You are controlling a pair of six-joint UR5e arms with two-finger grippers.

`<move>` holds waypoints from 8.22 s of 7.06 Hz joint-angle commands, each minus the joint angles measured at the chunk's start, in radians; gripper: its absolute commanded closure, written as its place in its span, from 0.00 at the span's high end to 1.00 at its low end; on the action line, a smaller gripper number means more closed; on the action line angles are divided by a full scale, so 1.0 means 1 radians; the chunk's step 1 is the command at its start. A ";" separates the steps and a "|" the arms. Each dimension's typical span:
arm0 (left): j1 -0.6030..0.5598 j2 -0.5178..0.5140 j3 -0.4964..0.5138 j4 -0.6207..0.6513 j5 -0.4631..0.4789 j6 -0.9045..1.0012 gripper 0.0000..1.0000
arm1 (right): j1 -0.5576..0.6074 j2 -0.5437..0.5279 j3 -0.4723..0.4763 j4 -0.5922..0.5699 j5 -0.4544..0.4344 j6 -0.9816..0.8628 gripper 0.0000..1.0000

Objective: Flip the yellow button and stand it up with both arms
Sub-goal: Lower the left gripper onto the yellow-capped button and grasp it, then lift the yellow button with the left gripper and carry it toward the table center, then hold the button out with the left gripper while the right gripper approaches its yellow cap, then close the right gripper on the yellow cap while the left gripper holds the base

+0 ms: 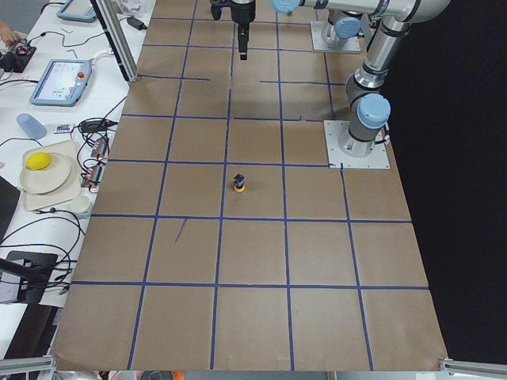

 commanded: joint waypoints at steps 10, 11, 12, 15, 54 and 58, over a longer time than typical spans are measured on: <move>0.595 -0.287 -0.420 0.687 0.001 1.065 0.98 | 0.000 0.000 0.000 0.005 0.000 0.000 1.00; 0.596 -0.292 -0.448 0.768 0.001 1.068 0.96 | 0.000 0.000 0.002 0.005 -0.001 -0.002 1.00; 0.596 -0.306 -0.459 0.794 0.001 1.071 0.93 | 0.000 0.000 0.002 0.005 -0.001 -0.002 1.00; 0.596 -0.312 -0.459 0.802 -0.006 1.086 0.85 | 0.000 0.000 0.009 0.005 -0.003 -0.007 1.00; 0.001 -0.007 -0.451 0.308 -1.549 0.143 0.01 | -0.135 0.015 0.072 0.150 1.253 0.946 0.93; 0.001 -0.005 -0.451 0.308 -1.544 0.143 0.01 | -0.136 0.013 0.072 0.151 1.246 0.949 0.35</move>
